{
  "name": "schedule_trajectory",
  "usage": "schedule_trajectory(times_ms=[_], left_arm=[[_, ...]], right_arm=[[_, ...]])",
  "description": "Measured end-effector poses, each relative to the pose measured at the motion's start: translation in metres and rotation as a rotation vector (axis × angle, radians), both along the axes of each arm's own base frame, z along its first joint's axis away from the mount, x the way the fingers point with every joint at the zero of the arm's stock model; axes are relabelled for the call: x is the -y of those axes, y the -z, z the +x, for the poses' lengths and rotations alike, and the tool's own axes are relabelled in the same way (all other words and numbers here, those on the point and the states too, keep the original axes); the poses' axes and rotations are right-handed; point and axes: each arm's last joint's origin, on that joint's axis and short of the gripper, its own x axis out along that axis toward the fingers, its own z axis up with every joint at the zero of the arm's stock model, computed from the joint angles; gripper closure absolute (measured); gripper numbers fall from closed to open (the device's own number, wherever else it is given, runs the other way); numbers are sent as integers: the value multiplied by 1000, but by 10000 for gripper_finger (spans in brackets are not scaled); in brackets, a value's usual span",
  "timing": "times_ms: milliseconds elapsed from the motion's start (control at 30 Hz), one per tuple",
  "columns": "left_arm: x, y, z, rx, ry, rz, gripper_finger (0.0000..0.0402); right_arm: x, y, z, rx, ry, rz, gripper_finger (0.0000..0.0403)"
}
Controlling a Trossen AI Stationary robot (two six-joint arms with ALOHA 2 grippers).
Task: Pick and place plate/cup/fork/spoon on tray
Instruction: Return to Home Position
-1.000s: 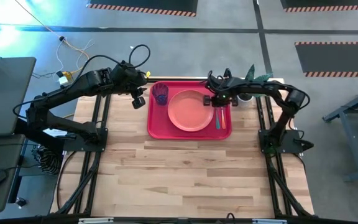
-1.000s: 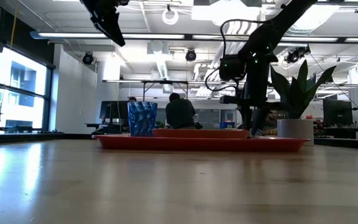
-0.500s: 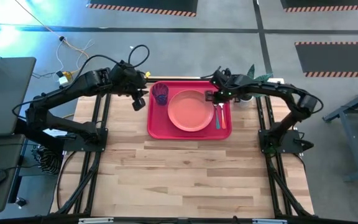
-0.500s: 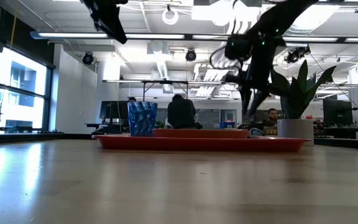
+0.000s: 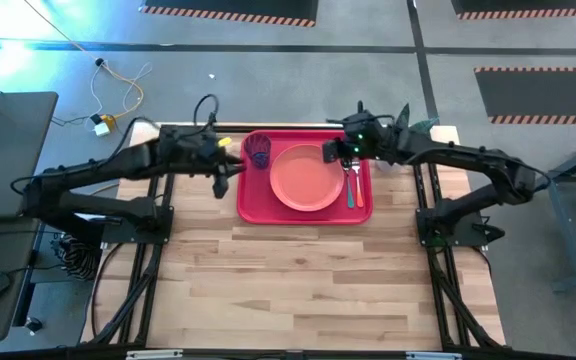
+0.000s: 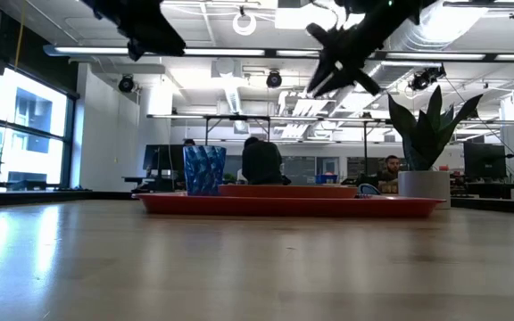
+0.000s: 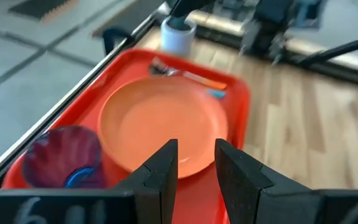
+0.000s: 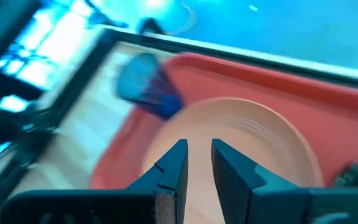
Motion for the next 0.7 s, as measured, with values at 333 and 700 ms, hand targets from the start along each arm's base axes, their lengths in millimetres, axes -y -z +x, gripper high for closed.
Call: schedule_trajectory(times_ms=[333,700], left_arm=[[32,36,-47,197,67,-39,304],[47,72,-86,309,125,-53,304]], right_arm=[[-43,-29,12,149,-235,-196,341],[-77,-38,21,276,-328,-169,341]])
